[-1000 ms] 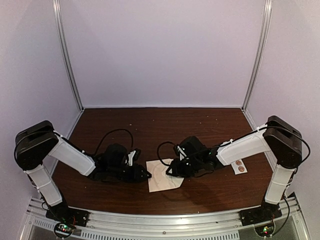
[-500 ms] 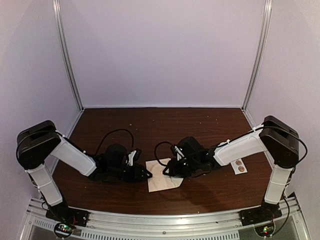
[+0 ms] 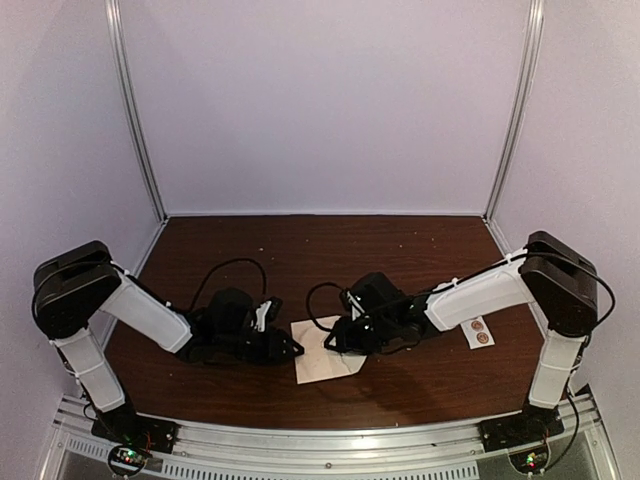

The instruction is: Place the letter into the envelope and seal it

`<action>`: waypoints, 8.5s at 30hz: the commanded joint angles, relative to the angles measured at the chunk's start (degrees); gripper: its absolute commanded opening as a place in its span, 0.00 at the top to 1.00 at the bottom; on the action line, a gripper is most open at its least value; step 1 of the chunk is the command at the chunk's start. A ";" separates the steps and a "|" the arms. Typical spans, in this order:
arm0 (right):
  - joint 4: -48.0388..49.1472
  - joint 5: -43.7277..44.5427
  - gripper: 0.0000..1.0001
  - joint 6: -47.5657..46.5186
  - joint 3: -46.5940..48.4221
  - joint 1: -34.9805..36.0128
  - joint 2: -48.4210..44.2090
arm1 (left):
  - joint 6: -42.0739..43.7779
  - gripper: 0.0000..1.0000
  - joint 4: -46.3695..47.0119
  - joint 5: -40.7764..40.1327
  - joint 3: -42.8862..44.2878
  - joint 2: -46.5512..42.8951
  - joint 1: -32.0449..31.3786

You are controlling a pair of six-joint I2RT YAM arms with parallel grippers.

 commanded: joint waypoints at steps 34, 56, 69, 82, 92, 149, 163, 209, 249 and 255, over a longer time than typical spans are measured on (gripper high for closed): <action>-4.78 -9.73 0.35 -13.91 -4.01 -15.87 -8.51 | 3.46 0.57 -8.97 -3.74 3.26 -2.94 0.28; -2.16 -18.76 0.51 -13.38 -2.67 -16.11 -2.67 | 3.31 0.60 -7.97 -1.67 5.66 1.47 0.32; -1.26 -21.22 0.56 -11.10 -4.19 -16.02 -7.50 | 3.95 0.60 -8.65 -1.88 6.02 0.93 0.29; 2.75 -22.45 0.58 -8.95 -3.64 -12.57 -5.70 | 4.13 0.60 -8.52 -1.57 6.26 0.85 0.28; 7.93 -22.28 0.57 -5.32 -2.71 -9.56 -1.07 | 4.25 0.60 -8.44 -1.20 6.28 0.93 0.28; 13.91 -12.86 1.00 0.37 -6.73 -6.75 4.88 | 3.76 0.84 -1.92 -0.07 12.78 5.99 -4.63; 13.65 -12.74 1.00 0.11 -6.80 -6.76 4.95 | 3.40 0.84 0.23 -0.45 13.81 9.03 -5.25; 19.73 -14.55 1.00 4.60 -17.24 -0.20 -0.48 | 4.27 0.85 -2.10 -3.51 11.02 11.42 -5.34; -22.91 15.21 0.16 -17.78 -17.18 -34.14 -35.37 | 43.31 0.13 -49.12 -17.82 34.19 -28.36 31.23; -31.29 24.68 0.23 -23.17 -10.40 -34.78 -31.68 | 44.23 0.13 -47.41 -19.56 30.81 -28.51 31.66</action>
